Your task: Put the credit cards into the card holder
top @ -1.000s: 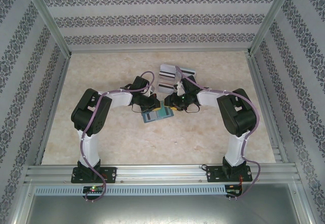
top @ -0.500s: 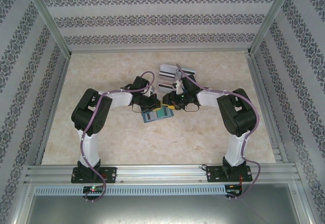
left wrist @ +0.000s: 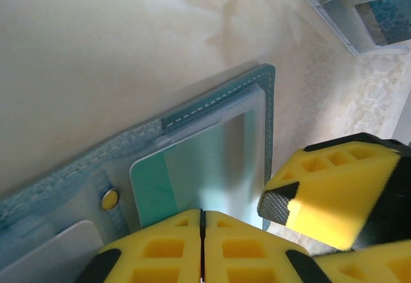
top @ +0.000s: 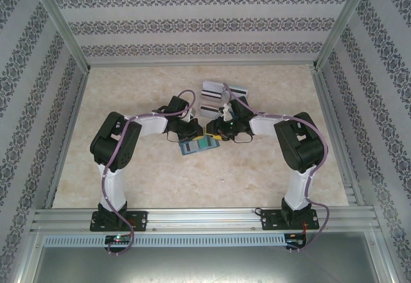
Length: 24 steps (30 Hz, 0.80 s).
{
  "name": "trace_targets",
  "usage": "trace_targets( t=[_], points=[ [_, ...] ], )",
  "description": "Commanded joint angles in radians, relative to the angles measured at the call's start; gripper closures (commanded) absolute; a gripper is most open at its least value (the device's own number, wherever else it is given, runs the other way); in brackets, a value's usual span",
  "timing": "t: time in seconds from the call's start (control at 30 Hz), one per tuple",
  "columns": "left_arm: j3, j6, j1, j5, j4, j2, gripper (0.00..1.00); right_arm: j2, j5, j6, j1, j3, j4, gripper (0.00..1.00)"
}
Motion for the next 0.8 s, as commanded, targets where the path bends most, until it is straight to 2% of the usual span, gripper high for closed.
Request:
trace_targets(
  t=[0.0,0.1,0.23,0.43,0.77],
  points=[
    [0.059,0.043,-0.015,-0.035,-0.095,-0.055,0.86,-0.027,0.015,-0.027,-0.012,-0.013,-0.015,0.57],
    [0.094,0.08,-0.014,-0.081,-0.175,-0.083,0.8,-0.026,0.017,-0.029,-0.011,-0.015,-0.015,0.57],
    [0.118,0.096,-0.015,-0.136,-0.252,-0.094,0.8,-0.025,0.02,-0.033,-0.011,-0.013,-0.017,0.57],
    [0.184,0.093,-0.026,-0.227,-0.412,-0.047,0.9,-0.02,0.019,-0.035,-0.013,-0.011,-0.018,0.57],
    [0.294,0.131,-0.062,-0.307,-0.544,0.021,0.95,-0.02,0.021,-0.036,-0.013,-0.007,-0.024,0.57]
  ],
)
